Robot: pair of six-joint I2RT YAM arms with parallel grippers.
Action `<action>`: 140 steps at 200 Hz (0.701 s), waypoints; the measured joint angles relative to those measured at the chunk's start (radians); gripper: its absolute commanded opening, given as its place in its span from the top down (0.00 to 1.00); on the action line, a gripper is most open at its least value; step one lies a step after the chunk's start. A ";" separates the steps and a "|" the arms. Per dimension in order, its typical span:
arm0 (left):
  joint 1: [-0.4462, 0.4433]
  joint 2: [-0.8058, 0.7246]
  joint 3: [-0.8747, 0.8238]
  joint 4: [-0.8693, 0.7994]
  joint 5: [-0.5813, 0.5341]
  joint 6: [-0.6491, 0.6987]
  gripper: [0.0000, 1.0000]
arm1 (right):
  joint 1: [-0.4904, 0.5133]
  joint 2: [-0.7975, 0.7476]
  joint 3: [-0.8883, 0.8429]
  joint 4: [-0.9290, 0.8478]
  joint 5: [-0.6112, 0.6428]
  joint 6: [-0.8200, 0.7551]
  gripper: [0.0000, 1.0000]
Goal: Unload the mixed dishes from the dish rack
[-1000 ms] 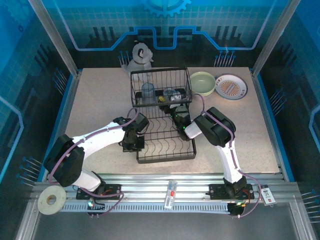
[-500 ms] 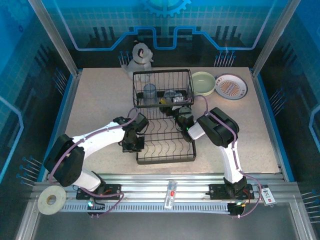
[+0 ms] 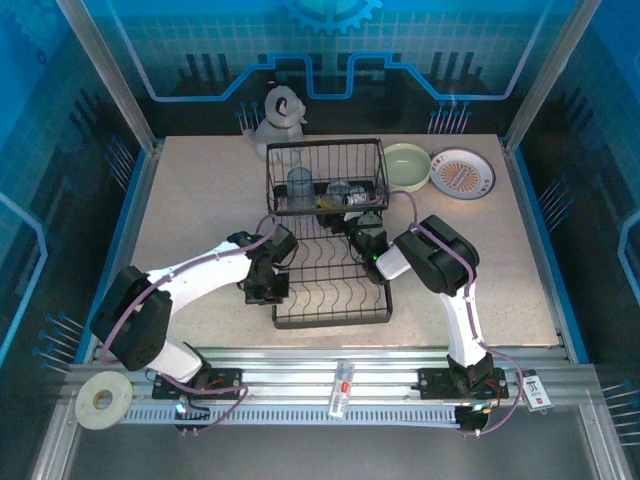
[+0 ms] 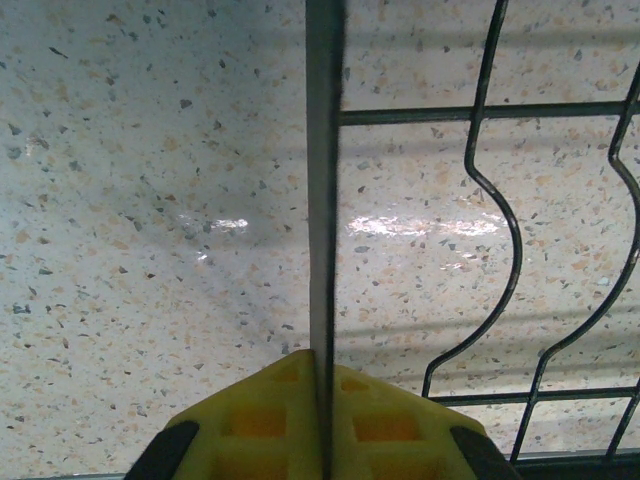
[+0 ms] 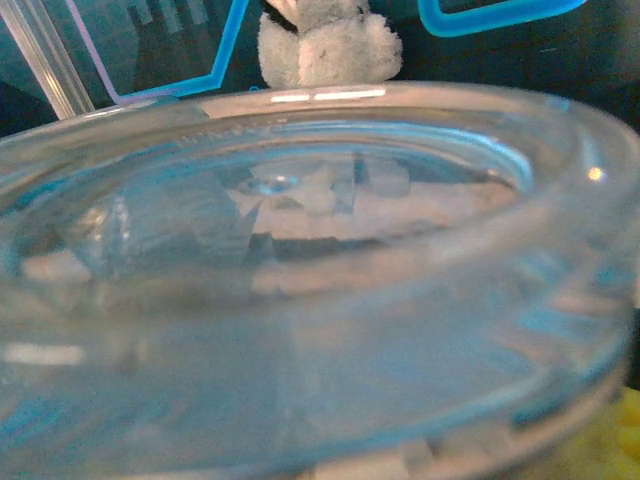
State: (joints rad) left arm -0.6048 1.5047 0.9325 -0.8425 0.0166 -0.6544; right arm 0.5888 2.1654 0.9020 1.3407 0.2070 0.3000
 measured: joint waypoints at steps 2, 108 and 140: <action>0.000 0.000 0.000 0.000 0.000 0.000 1.00 | 0.000 0.000 0.000 0.000 -0.001 0.002 0.42; 0.001 0.002 0.001 0.001 0.006 0.000 1.00 | 0.011 0.000 0.001 0.006 -0.023 0.061 0.41; 0.003 0.004 0.003 0.000 0.006 -0.001 1.00 | 0.014 0.000 0.021 -0.016 -0.020 0.036 0.39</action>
State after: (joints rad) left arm -0.6022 1.5085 0.9356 -0.8425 0.0227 -0.6552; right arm 0.6033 2.1654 0.9226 1.3243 0.1867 0.3359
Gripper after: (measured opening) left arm 0.063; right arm 0.754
